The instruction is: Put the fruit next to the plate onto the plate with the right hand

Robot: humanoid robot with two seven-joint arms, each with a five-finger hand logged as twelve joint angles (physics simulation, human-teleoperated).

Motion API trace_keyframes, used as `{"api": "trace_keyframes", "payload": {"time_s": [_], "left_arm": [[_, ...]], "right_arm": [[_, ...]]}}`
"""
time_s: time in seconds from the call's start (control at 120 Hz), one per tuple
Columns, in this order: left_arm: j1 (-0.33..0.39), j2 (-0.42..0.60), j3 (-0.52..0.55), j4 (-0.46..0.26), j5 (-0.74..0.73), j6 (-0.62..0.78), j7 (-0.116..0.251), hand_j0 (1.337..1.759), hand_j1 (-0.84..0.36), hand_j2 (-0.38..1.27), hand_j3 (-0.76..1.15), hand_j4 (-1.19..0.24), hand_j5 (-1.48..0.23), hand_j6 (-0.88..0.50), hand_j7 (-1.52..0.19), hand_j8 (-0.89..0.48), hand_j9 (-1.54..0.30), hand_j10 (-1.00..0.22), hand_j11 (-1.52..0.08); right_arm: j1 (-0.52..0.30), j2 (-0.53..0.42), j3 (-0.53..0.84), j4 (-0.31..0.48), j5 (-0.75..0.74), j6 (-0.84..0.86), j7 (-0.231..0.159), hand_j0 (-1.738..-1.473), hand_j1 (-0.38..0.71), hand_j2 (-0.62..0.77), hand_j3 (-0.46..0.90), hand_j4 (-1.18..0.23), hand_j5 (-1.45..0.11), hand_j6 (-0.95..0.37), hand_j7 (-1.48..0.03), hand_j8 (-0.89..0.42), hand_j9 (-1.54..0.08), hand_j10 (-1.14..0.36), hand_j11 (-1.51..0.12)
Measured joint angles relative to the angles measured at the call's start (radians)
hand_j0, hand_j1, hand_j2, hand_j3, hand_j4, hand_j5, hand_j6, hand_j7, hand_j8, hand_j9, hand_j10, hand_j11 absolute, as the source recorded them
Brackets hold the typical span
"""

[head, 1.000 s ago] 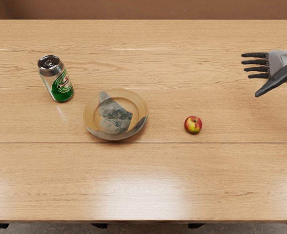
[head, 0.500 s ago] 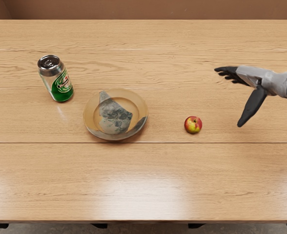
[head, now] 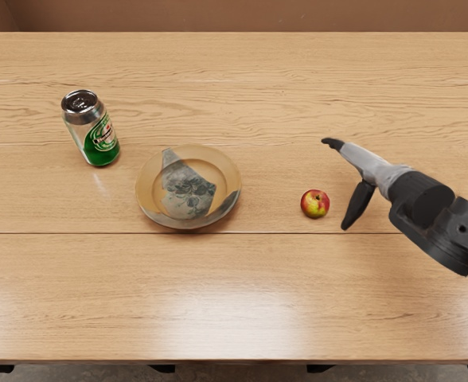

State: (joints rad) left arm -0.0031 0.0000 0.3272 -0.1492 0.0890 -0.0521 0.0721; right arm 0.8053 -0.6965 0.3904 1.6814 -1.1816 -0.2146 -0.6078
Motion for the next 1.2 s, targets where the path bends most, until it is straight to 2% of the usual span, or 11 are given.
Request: {"api": "trace_keyframes", "payload": {"time_s": [0.192,0.283,0.55,0.842,1.2], "left_arm": [[0.000,0.000,0.000,0.000,0.000,0.000,0.000,1.658,0.06,0.05,0.00,-0.24,-0.32,-0.24,-0.32,-0.24,-0.32,-0.24,-0.32],[0.000,0.000,0.000,0.000,0.000,0.000,0.000,1.658,0.06,0.05,0.00,-0.24,-0.32,-0.24,-0.32,-0.24,-0.32,-0.24,-0.32],[0.000,0.000,0.000,0.000,0.000,0.000,0.000,1.658,0.06,0.05,0.00,-0.24,-0.32,-0.24,-0.32,-0.24,-0.32,-0.24,-0.32],[0.000,0.000,0.000,0.000,0.000,0.000,0.000,1.658,0.06,0.05,0.00,-0.24,-0.32,-0.24,-0.32,-0.24,-0.32,-0.24,-0.32],[0.000,0.000,0.000,0.000,0.000,0.000,0.000,1.658,0.06,0.05,0.00,-0.24,-0.32,-0.24,-0.32,-0.24,-0.32,-0.24,-0.32]], "right_arm": [[-0.006,0.020,-0.010,-0.007,0.023,-0.008,-0.003,-1.658,-0.30,-0.01,0.00,-0.05,-0.06,-0.05,-0.06,-0.05,-0.06,-0.05,-0.06],[-0.007,0.029,-0.011,-0.007,0.023,-0.015,-0.003,-1.658,-0.25,-0.01,0.00,-0.09,-0.11,-0.09,-0.11,-0.09,-0.11,-0.09,-0.11],[-0.021,0.075,-0.057,-0.009,-0.101,-0.126,-0.003,-1.658,-0.15,-0.03,0.00,-0.17,-0.22,-0.17,-0.22,-0.17,-0.22,-0.17,-0.22],[-0.031,0.102,-0.122,-0.009,-0.130,-0.186,-0.003,-1.658,-0.12,-0.04,0.00,-0.20,-0.26,-0.20,-0.26,-0.20,-0.26,-0.20,-0.26],[-0.030,0.102,-0.127,-0.013,-0.116,-0.188,-0.003,-1.658,0.06,-0.07,0.00,-0.35,-0.45,-0.35,-0.45,-0.35,-0.45,-0.35,-0.45]]}}
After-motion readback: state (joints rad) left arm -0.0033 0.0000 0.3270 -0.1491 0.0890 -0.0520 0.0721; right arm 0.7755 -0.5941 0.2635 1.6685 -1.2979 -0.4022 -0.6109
